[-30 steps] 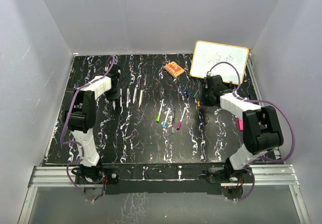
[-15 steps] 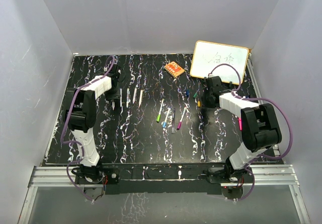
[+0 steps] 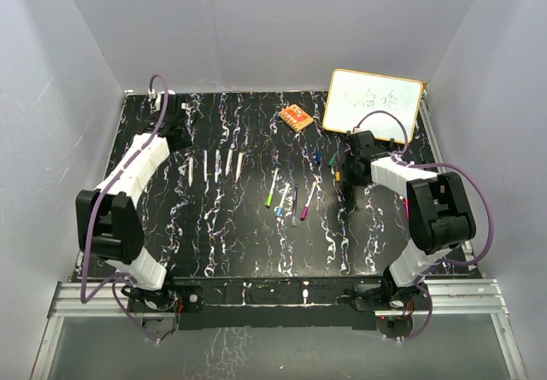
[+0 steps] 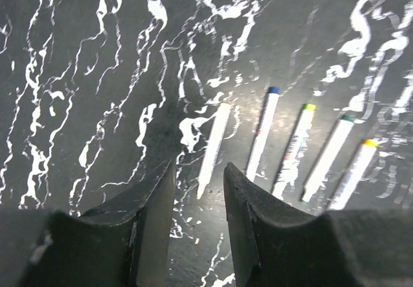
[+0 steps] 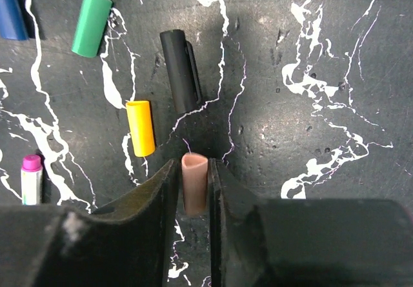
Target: Open the pen caps
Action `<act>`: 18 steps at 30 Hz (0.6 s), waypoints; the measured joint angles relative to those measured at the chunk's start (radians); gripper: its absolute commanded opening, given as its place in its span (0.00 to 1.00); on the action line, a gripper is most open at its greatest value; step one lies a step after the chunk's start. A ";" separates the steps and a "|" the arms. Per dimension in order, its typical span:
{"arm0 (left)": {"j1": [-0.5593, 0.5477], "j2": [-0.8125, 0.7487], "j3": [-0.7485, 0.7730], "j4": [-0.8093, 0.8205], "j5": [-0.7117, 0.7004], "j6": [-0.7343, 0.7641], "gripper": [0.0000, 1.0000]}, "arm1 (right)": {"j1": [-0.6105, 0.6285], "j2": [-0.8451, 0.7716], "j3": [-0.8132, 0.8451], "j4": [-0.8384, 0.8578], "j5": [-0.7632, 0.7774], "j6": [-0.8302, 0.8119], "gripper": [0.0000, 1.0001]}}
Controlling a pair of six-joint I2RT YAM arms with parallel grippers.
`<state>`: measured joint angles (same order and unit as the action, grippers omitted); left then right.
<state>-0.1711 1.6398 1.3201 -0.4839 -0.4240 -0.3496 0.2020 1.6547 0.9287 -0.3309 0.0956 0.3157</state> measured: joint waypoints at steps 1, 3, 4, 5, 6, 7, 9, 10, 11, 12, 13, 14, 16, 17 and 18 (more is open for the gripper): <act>-0.001 -0.024 0.000 0.009 0.018 0.000 0.36 | 0.000 0.005 0.000 -0.001 0.000 0.000 0.26; -0.006 -0.057 0.000 0.021 0.054 0.001 0.38 | 0.000 0.011 0.000 -0.003 -0.001 0.000 0.30; -0.014 -0.064 0.000 0.024 0.069 0.003 0.39 | 0.000 0.011 0.000 -0.001 0.000 0.000 0.32; -0.025 -0.066 0.000 0.026 0.082 0.004 0.40 | 0.000 0.011 0.000 -0.002 0.000 0.001 0.34; -0.041 -0.065 0.000 0.025 0.095 0.007 0.41 | 0.000 0.011 0.000 -0.001 0.000 0.000 0.34; -0.055 -0.063 0.000 0.023 0.104 0.008 0.42 | 0.000 0.011 0.000 -0.001 -0.001 0.000 0.35; -0.095 -0.057 0.000 0.017 0.121 0.008 0.43 | 0.000 0.011 0.000 0.000 0.000 0.000 0.38; -0.117 -0.056 0.000 0.016 0.127 0.007 0.43 | 0.000 0.011 0.000 0.000 -0.001 0.000 0.39; -0.139 -0.056 0.000 0.018 0.134 0.004 0.43 | 0.000 0.011 0.000 0.001 -0.001 0.000 0.40; -0.157 -0.056 0.000 0.021 0.139 0.000 0.43 | 0.000 0.011 0.000 0.001 -0.001 0.000 0.42; -0.181 -0.056 0.000 0.028 0.145 -0.006 0.43 | 0.000 0.010 0.000 0.003 -0.002 0.000 0.44; -0.210 -0.052 0.000 0.036 0.149 -0.012 0.43 | 0.000 0.010 0.000 0.004 -0.003 0.000 0.47; -0.261 -0.037 0.000 0.047 0.152 -0.022 0.43 | 0.000 0.003 0.000 0.006 -0.009 0.001 0.50; -0.288 -0.022 0.003 0.050 0.152 -0.026 0.43 | 0.000 -0.003 -0.001 0.006 -0.013 0.001 0.51; -0.320 0.005 0.013 0.050 0.151 -0.032 0.43 | 0.000 -0.017 -0.003 0.008 -0.018 0.002 0.51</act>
<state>-0.4908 1.6451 1.3331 -0.4343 -0.2726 -0.3813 0.2020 1.6379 0.9253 -0.3233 0.0776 0.3172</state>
